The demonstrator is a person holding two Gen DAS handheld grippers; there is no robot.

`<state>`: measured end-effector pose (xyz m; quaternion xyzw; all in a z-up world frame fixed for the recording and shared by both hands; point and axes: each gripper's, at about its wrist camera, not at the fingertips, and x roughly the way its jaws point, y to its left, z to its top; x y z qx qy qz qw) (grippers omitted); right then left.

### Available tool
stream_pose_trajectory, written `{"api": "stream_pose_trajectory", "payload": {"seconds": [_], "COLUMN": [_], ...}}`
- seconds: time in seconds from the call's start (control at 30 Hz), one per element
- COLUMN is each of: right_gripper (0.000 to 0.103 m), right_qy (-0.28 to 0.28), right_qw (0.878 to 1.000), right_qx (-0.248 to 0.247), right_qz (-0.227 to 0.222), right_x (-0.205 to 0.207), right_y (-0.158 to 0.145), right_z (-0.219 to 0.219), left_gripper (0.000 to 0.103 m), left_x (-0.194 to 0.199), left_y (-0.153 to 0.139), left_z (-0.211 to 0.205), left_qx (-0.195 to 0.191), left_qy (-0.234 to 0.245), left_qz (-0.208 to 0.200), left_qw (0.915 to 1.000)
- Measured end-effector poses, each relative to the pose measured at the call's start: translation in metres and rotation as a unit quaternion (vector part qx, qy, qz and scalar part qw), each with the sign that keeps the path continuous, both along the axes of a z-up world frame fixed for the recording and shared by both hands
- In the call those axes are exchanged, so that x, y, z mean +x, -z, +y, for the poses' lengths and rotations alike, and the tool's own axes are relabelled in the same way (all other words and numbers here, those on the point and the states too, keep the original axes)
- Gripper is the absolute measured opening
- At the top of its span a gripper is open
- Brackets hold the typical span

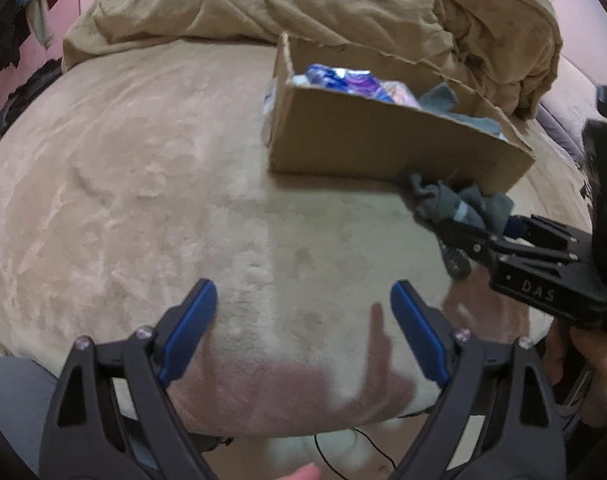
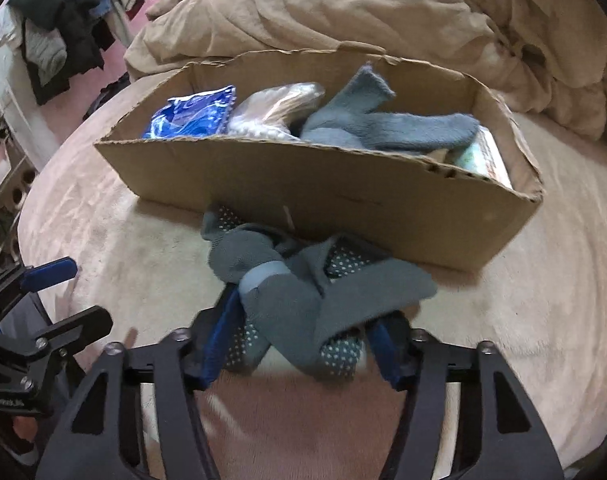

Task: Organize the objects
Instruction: 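Grasp the grey grip socks with the right gripper and drop them into the box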

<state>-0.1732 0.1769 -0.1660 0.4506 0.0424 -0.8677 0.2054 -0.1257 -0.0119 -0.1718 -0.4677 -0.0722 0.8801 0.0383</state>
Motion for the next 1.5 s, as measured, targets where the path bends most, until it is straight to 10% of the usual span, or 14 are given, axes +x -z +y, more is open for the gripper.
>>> {"api": "stream_pose_trajectory", "payload": {"seconds": [0.17,0.83,1.5], "right_gripper": [0.033,0.033,0.033], "right_qy": [-0.02,0.011,-0.01], "right_qw": [1.0,0.998,0.99], "right_qx": [0.006,-0.018,0.005], "right_qz": [0.005,0.063,0.139], "right_x": [0.008,0.065,-0.016], "right_y": [-0.004,-0.088,-0.143], "right_z": [-0.004,0.047,0.034], "left_gripper": [0.09,0.09,0.09], "left_x": [0.003,0.022,-0.071], "left_y": [-0.003,-0.084,-0.137], "left_z": [0.002,0.022,0.015], "left_qx": [0.005,0.017,0.001], "left_qy": [0.002,0.015,0.012], "left_qz": [0.001,0.048,0.115], "left_qw": [1.0,0.9986,0.9932]}}
